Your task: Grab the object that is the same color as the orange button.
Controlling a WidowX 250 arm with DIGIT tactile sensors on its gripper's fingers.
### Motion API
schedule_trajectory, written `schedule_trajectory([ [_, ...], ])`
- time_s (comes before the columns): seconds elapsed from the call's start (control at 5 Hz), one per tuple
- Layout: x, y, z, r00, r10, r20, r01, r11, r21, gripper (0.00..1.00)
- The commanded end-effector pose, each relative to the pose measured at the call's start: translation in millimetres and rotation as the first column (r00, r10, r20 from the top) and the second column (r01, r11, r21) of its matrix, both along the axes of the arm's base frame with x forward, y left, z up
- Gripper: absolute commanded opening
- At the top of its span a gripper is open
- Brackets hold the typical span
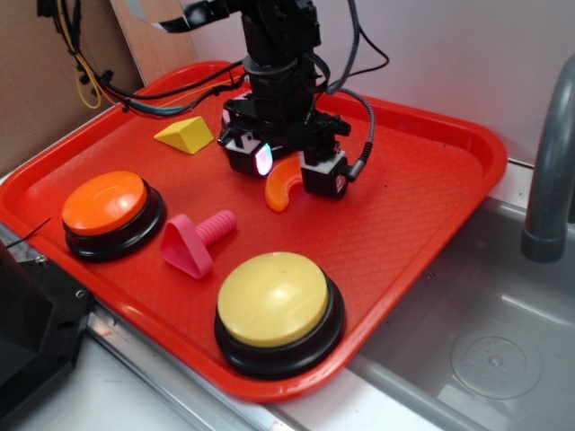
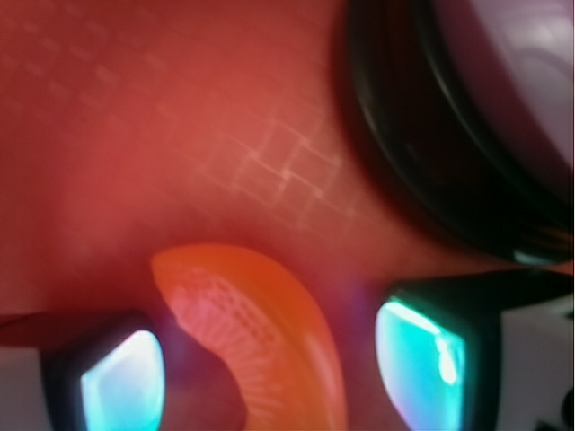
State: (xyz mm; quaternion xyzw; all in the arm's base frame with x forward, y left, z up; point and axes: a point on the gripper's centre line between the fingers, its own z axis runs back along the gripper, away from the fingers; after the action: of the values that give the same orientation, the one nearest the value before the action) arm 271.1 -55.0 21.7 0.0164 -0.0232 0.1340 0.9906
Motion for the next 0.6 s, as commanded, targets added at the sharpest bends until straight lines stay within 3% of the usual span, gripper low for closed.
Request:
schedule_trajectory([
  [0.0,-5.4,-0.3,-0.7,0.999,-0.012,0.039,0.013,1.000,-0.014,0.00],
  [0.4,-10.5,-1.5,3.4,0.999,-0.003,0.039,0.004,1.000,-0.019,0.00],
])
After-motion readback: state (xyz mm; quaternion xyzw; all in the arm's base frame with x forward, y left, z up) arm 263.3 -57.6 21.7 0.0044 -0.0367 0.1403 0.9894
